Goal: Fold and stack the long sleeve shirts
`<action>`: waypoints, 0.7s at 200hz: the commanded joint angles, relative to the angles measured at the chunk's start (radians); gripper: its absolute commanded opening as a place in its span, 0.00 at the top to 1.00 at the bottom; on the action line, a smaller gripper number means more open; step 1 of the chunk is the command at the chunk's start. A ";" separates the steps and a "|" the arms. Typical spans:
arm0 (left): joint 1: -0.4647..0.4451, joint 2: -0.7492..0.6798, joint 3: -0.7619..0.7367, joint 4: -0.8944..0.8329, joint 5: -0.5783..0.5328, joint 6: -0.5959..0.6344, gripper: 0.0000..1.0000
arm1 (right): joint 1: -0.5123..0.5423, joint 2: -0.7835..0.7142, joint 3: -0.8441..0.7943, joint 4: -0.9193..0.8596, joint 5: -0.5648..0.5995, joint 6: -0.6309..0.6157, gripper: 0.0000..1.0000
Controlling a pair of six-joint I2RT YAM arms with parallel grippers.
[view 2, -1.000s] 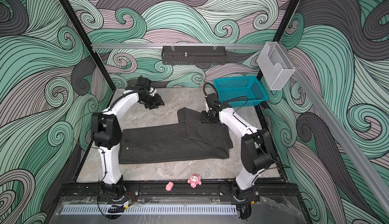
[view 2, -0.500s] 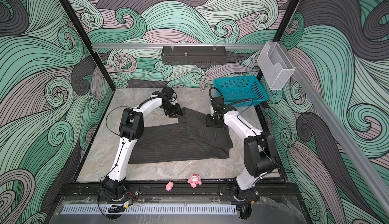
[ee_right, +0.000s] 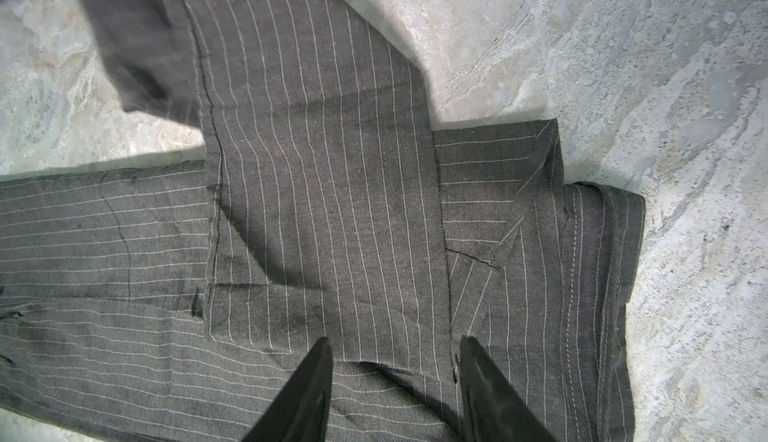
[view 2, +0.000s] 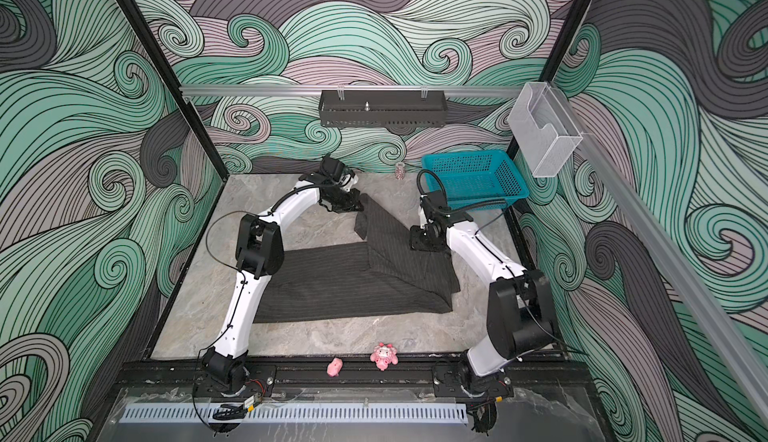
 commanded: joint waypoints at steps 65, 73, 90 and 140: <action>-0.121 -0.603 -0.648 0.380 0.107 0.732 1.00 | -0.005 -0.203 -0.073 0.063 -0.002 -0.093 0.50; -0.134 -0.663 -0.730 0.398 0.100 0.781 1.00 | -0.006 -0.225 -0.075 0.065 -0.001 -0.094 0.49; -0.169 -0.780 -0.903 0.410 0.077 0.857 1.00 | -0.006 -0.266 -0.078 0.059 -0.005 -0.079 0.49; -0.330 -0.947 -1.222 0.370 -0.016 0.935 0.93 | -0.001 -0.319 -0.084 0.011 -0.064 0.007 0.49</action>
